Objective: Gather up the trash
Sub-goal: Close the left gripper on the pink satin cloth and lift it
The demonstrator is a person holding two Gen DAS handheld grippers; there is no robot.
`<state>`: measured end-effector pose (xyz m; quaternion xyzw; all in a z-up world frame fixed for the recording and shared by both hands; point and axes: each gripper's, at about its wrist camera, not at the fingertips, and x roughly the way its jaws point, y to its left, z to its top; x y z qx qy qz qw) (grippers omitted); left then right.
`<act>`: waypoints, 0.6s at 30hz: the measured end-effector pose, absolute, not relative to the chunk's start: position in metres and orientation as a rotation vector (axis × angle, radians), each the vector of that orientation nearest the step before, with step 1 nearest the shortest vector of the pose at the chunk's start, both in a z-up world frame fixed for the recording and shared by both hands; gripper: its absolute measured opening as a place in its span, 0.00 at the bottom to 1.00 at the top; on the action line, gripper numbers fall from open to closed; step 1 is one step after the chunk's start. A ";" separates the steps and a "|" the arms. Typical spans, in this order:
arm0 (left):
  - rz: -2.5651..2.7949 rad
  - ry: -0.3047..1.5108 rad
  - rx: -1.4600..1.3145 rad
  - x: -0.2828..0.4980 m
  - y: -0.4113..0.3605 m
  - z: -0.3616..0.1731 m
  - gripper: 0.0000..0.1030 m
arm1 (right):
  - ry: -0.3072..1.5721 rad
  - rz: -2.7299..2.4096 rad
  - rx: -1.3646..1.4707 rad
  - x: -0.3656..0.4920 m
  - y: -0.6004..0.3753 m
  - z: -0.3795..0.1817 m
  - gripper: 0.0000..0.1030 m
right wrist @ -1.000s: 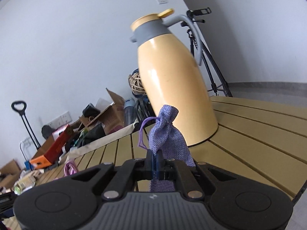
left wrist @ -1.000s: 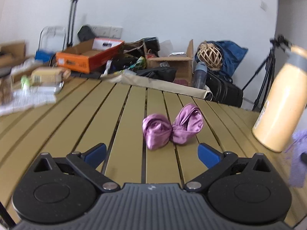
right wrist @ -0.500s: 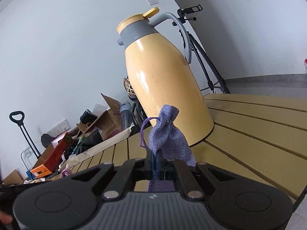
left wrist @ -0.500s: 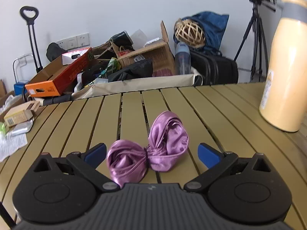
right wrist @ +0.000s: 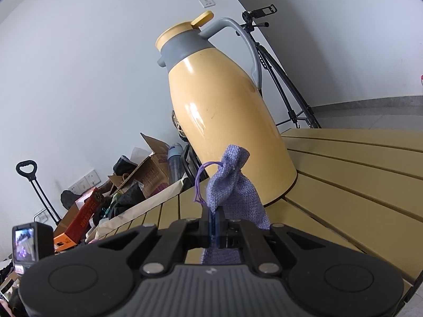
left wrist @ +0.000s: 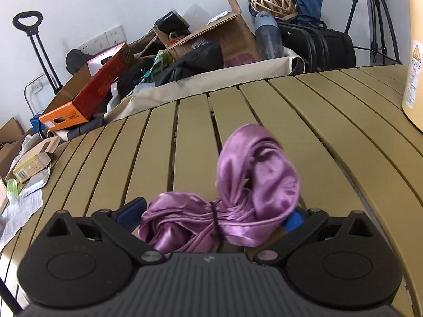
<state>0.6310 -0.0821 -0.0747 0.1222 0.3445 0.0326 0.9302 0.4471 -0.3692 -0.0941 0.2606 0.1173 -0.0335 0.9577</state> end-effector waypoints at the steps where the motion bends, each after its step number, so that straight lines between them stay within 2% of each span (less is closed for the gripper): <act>1: 0.065 0.713 0.234 0.631 -0.079 -0.075 1.00 | 0.238 -0.067 0.528 0.447 -0.369 -0.094 0.02; 2: 0.063 0.720 0.221 0.632 -0.077 -0.074 0.99 | 0.238 -0.067 0.528 0.446 -0.370 -0.094 0.02; 4: 0.045 0.728 0.191 0.630 -0.074 -0.073 0.85 | 0.235 -0.068 0.530 0.444 -0.370 -0.094 0.02; 8: 0.038 0.701 0.182 0.620 -0.075 -0.070 0.73 | 0.231 -0.064 0.532 0.442 -0.369 -0.093 0.02; 13: 0.039 0.663 0.182 0.607 -0.080 -0.066 0.52 | 0.236 -0.052 0.533 0.441 -0.369 -0.092 0.02; 18: 0.056 0.621 0.156 0.589 -0.081 -0.054 0.44 | 0.230 -0.041 0.522 0.440 -0.369 -0.089 0.02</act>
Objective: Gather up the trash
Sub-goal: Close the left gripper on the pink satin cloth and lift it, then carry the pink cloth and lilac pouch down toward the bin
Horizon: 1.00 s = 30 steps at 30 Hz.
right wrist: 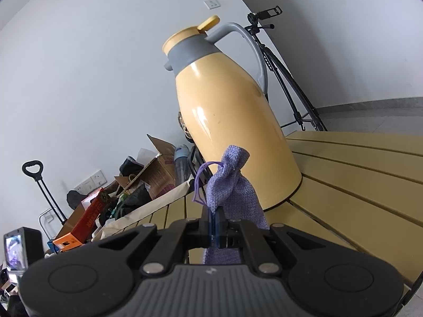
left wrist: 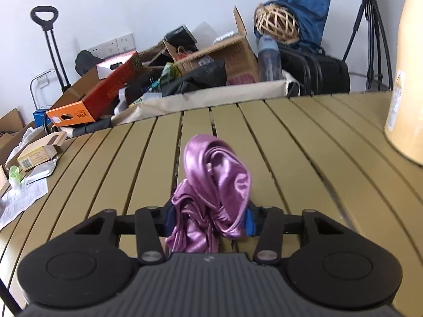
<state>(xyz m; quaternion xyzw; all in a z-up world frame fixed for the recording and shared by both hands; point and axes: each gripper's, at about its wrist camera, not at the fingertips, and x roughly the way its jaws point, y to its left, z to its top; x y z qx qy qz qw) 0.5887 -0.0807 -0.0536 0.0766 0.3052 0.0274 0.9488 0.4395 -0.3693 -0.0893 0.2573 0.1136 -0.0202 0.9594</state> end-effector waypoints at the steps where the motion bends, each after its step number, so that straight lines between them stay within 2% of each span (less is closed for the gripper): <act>1: 0.051 0.612 0.145 0.584 -0.080 -0.050 0.44 | 0.234 -0.040 0.520 0.439 -0.369 -0.089 0.02; 19: -0.095 0.481 -0.011 0.469 -0.064 0.010 0.43 | 0.256 0.076 0.433 0.417 -0.336 -0.070 0.02; 30: -0.135 0.425 -0.052 0.390 -0.051 0.031 0.43 | 0.247 0.163 0.360 0.364 -0.311 -0.054 0.02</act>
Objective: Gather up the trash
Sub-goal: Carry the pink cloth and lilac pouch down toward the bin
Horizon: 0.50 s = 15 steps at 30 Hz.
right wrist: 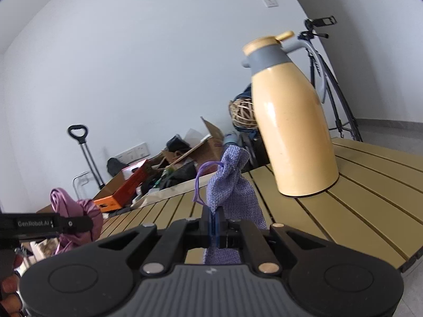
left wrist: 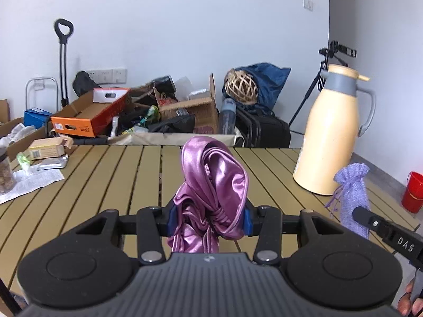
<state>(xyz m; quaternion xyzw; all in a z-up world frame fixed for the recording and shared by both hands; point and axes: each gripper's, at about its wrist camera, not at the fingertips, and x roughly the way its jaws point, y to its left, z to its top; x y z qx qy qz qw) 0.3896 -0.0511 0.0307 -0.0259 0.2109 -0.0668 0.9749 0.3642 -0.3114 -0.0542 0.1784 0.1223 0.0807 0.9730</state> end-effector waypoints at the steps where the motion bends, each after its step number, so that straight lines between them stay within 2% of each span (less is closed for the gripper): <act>1: -0.138 0.419 -0.063 0.381 -0.049 0.033 0.43 | 0.246 0.173 0.352 0.359 -0.309 -0.052 0.02; 15: -0.152 0.372 -0.096 0.276 -0.030 0.040 0.43 | 0.290 0.302 0.269 0.271 -0.271 -0.050 0.02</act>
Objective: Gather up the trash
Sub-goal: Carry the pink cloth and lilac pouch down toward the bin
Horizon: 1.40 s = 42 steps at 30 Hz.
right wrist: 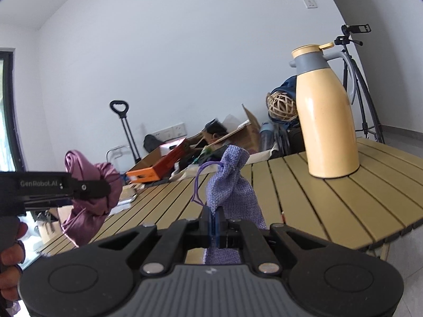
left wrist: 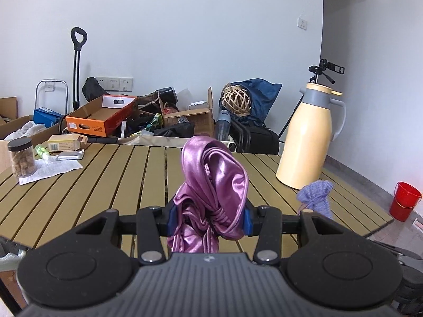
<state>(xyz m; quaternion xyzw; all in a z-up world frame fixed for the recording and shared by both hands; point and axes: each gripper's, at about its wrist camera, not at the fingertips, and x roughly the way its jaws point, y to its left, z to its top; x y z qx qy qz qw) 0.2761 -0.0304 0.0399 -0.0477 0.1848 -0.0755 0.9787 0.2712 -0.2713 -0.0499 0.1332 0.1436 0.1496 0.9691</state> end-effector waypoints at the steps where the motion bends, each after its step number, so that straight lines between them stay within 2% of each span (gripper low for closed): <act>1: -0.152 0.372 -0.100 0.268 -0.029 0.039 0.43 | 0.296 0.307 0.264 0.267 -0.269 -0.051 0.02; 23: -0.145 0.549 -0.094 0.176 -0.011 -0.023 0.43 | 0.488 0.343 0.241 0.196 -0.259 -0.088 0.02; 42: -0.039 0.841 -0.141 0.174 0.013 -0.110 0.43 | 0.754 0.374 0.187 0.174 -0.224 -0.155 0.02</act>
